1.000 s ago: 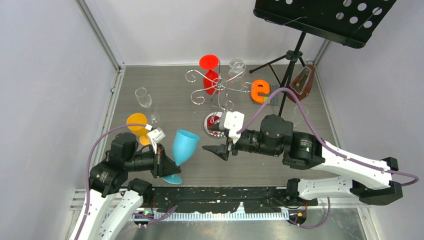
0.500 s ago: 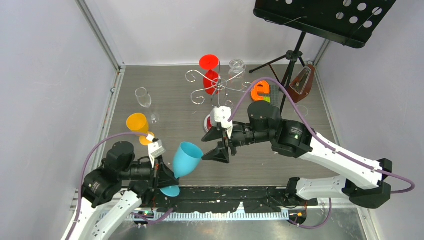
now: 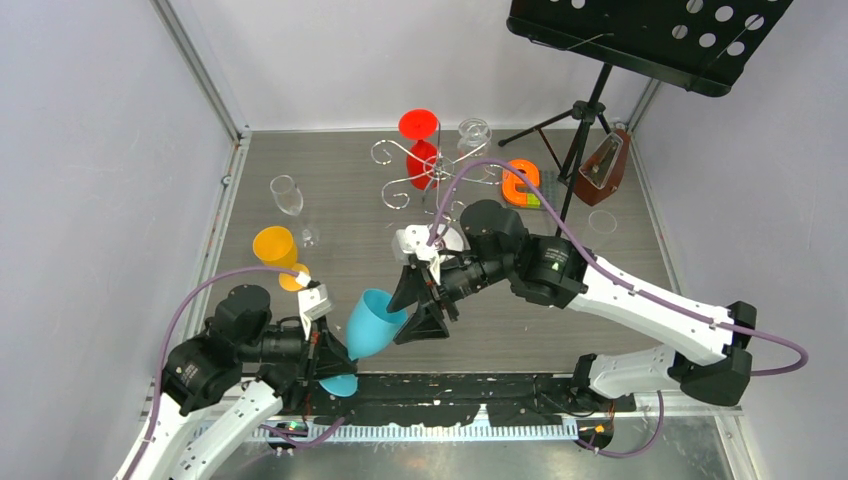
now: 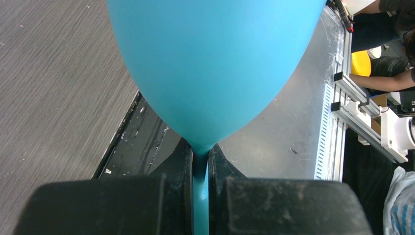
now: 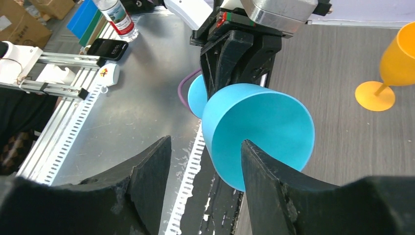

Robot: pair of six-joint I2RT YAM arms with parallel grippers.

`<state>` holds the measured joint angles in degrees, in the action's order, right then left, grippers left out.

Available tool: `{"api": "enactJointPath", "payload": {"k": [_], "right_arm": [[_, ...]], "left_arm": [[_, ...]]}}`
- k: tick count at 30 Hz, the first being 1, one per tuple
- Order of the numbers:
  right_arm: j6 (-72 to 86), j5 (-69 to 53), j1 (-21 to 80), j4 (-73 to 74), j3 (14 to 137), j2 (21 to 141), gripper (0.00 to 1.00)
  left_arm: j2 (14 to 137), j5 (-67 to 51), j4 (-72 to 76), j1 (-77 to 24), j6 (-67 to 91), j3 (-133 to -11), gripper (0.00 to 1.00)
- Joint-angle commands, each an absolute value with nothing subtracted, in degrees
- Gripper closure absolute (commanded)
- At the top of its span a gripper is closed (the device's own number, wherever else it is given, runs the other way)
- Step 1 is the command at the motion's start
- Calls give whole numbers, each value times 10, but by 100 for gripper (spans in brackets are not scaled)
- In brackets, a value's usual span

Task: Take the wine glass off the wine glass rack
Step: Place the wine glass at the center of the board.

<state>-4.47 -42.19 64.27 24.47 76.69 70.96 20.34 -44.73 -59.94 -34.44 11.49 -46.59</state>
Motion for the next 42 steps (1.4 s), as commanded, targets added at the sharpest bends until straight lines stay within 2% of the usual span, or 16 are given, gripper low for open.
{"api": "enactJointPath", "payload": {"k": [1,7,13,15,19,21,22,25,30,35,42], "right_arm": [[-22,-468,643,197,772,716,40],[-16,-483,654,184,752,730,45],[-6,-496,657,173,745,742,56],[-4,-498,659,173,746,747,62],[-2,-497,660,174,746,750,91],[-2,-494,660,176,746,750,94],[-1,-491,660,177,746,750,94],[-1,-482,660,179,747,751,94],[-1,-463,660,192,744,739,94],[-24,-436,660,248,742,720,94],[-50,-341,657,364,741,674,94]], "left_arm": [[200,-442,-591,-347,106,-479,100],[202,-433,-592,-347,105,-478,100],[203,-430,-591,-347,105,-479,100],[204,-429,-591,-347,106,-479,100],[206,-430,-591,-347,108,-480,100],[205,-429,-589,-347,110,-480,100],[206,-425,-589,-347,111,-480,96],[208,-415,-585,-347,116,-478,73],[214,-412,-584,-347,122,-484,22],[219,-399,-575,-347,129,-492,1],[227,-361,-561,-347,141,-505,0]]}}
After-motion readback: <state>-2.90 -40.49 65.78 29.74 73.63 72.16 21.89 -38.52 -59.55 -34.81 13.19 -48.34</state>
